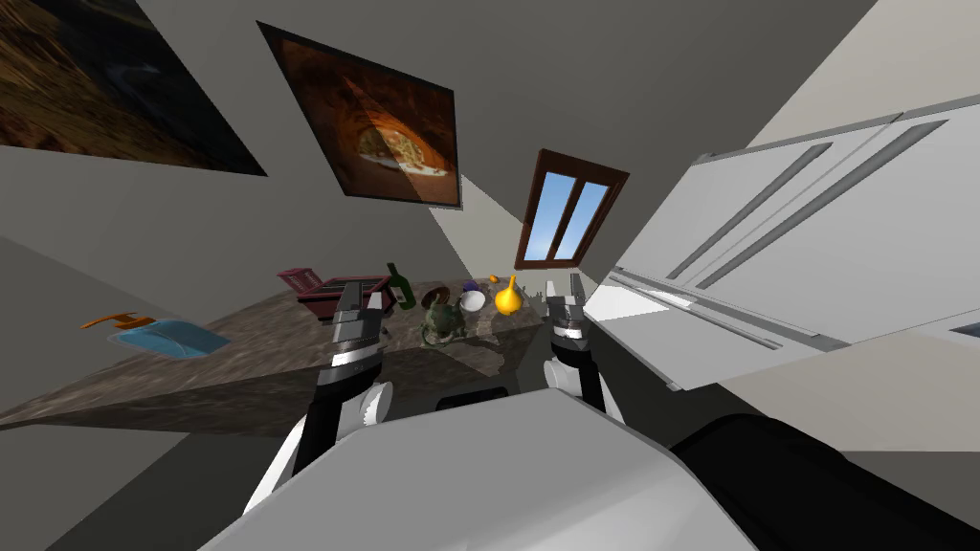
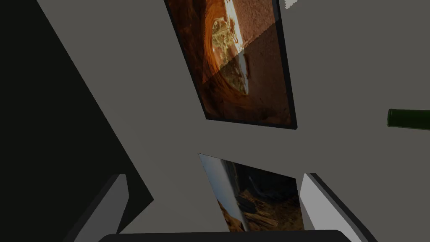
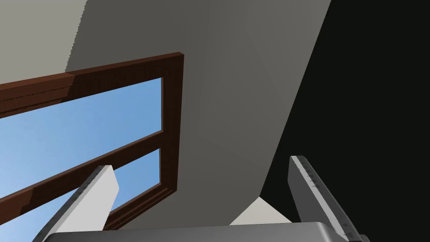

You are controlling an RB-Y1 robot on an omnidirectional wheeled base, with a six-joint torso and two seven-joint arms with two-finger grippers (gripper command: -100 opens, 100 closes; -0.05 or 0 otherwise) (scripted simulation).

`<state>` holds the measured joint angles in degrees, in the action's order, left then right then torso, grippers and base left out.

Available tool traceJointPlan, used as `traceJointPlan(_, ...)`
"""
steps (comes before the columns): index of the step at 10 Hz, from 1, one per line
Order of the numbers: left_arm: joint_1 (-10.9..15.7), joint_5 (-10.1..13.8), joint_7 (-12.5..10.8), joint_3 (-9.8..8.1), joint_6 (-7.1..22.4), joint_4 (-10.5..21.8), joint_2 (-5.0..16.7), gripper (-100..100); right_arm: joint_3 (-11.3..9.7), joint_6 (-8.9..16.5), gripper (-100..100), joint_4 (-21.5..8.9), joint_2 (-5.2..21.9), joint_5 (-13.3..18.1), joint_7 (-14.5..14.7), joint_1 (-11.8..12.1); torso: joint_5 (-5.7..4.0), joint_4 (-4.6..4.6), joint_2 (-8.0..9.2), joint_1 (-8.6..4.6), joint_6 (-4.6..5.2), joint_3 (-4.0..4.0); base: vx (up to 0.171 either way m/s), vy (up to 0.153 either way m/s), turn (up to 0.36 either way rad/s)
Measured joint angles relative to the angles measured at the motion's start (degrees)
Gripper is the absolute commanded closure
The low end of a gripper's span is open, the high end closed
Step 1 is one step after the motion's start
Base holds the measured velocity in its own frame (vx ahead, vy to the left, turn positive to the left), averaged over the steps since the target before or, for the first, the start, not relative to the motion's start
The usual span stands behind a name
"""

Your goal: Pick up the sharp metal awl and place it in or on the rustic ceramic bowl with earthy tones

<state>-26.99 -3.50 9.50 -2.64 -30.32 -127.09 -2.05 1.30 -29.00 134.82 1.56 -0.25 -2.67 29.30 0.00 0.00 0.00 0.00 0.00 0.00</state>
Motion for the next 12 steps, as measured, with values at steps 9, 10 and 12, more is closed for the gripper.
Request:
traceJointPlan(9,0.3,-2.0,1.0,-1.84,2.7,4.2,10.3,-100,0.0,0.0,0,0.0,0.0,0.0,0.0,0.0,0.17,0.09,0.41,0.72,-0.01,0.24,-0.066,0.105,-0.013)
traceJointPlan(10,0.8,-2.5,1.3,-2.35,3.6,5.2,10.5,-100,0.0,0.0,0,0.0,0.0,0.0,0.0,0.0,0.17,0.11,0.5,0.72,0.0,0.28,-0.107,0.141,-0.028)
traceJointPlan(12,1.1,-3.1,1.8,-3.53,5.0,7.4,10.9,-100,0.0,0.0,0,0.0,0.0,0.0,0.0,0.0,0.12,0.07,0.3,0.51,0.0,0.18,-0.063,0.122,-0.03)
